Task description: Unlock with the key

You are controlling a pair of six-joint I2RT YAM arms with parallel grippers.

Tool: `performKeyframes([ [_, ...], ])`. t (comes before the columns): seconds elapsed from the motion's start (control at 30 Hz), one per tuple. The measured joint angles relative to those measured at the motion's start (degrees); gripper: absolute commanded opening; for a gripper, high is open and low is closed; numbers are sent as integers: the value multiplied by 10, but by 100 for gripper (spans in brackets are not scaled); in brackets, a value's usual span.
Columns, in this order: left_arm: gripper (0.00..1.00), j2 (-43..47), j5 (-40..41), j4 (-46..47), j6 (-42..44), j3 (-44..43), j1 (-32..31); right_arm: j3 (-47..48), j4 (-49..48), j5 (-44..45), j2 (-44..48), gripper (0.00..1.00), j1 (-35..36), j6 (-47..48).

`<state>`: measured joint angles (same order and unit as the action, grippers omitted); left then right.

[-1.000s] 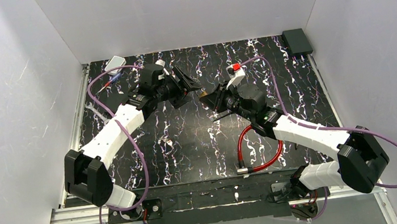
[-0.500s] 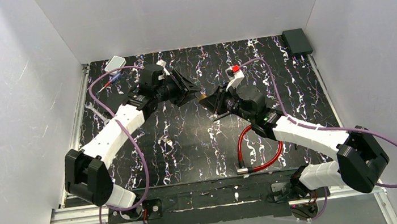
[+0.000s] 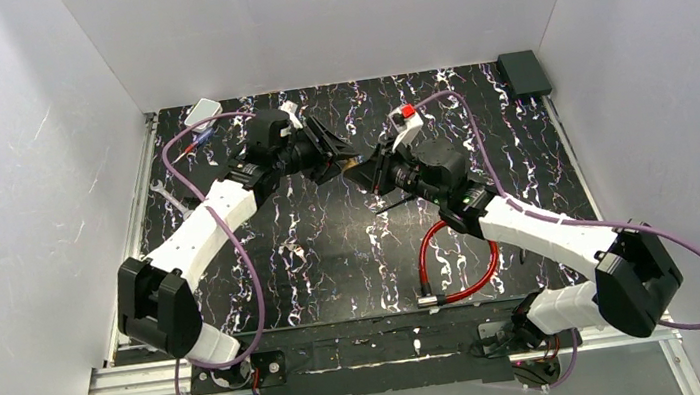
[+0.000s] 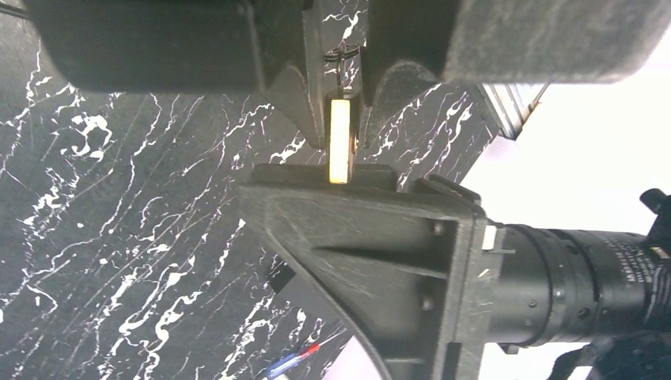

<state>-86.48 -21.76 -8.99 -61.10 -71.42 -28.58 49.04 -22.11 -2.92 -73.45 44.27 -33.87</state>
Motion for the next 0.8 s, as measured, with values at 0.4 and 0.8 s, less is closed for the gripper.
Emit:
performKeyframes([
  [0.4, 11, -4, -13, -3, 5, -11, 1, 14, -4, -48, -11, 1, 0, 24],
  [0.8, 0, -10, -11, -27, 16, -20, 1, 14, -2, -42, -17, 1, 1, 73],
])
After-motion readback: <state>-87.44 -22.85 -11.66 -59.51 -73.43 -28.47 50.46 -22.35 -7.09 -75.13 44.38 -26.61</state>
